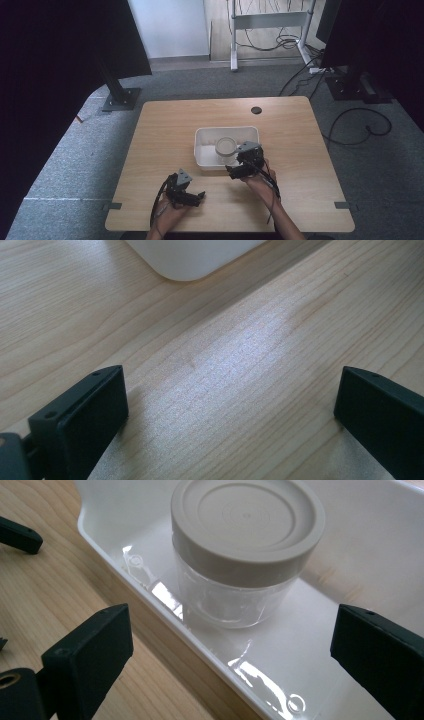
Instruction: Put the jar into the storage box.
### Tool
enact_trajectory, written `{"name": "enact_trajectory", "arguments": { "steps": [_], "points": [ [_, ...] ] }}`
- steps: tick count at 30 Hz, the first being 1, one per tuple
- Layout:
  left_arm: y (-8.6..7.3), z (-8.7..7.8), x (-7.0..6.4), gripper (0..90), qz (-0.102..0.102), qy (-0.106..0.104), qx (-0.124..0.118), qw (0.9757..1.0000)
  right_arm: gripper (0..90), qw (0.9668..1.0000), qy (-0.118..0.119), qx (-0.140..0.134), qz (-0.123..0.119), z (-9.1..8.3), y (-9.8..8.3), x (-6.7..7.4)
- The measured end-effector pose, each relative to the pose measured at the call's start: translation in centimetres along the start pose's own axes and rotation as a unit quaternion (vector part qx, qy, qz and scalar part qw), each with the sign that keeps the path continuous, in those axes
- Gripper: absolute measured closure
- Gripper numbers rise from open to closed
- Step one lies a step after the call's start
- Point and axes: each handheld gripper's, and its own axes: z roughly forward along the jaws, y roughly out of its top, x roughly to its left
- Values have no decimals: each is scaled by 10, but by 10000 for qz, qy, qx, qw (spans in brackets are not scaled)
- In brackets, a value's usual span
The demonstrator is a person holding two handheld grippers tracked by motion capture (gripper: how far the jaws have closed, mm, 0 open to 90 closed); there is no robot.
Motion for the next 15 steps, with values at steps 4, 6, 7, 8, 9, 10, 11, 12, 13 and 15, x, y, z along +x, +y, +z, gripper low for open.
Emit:
{"name": "enact_trajectory", "arguments": {
  "steps": [4, 6, 7, 8, 9, 10, 11, 12, 13, 15],
  "points": [
    [0, 0, 0, 5, -1, 1, -1, 10000, 38, 10000, 18, -8, -35, -4, -3, 0],
    [0, 0, 0, 5, -1, 1, 0, 10000, 40, 10000, 11, -4, -58, -6, -4, -1],
    [0, 0, 0, 5, -2, 0, -2, 10000, 41, 10000, 21, -17, -66, -7, -5, -1],
    [0, 0, 0, 5, 0, 1, 0, 10000, 41, 10000, 36, -28, -58, -8, -6, -1],
    [0, 0, 0, 5, 0, 1, -1, 10000, 42, 10000, 45, -42, -62, -9, -6, -1],
    [0, 0, 0, 5, -1, 1, 1, 10000, 42, 10000, 55, -51, -58, -10, -7, -1],
    [0, 0, 0, 5, -12, 0, -10, 10000, 42, 9999, 65, -56, -57, -11, -8, -1],
    [0, 0, 0, 5, -10, -1, -7, 10000, 42, 9999, 76, -60, -54, -12, -8, -2],
    [0, 0, 0, 5, 1, 3, -6, 10000, 42, 9999, 82, -67, -54, -13, -9, -2],
    [0, 0, 0, 5, -5, 3, -10, 10000, 42, 9999, 93, -82, -49, -15, -10, -3]
  ]
}}
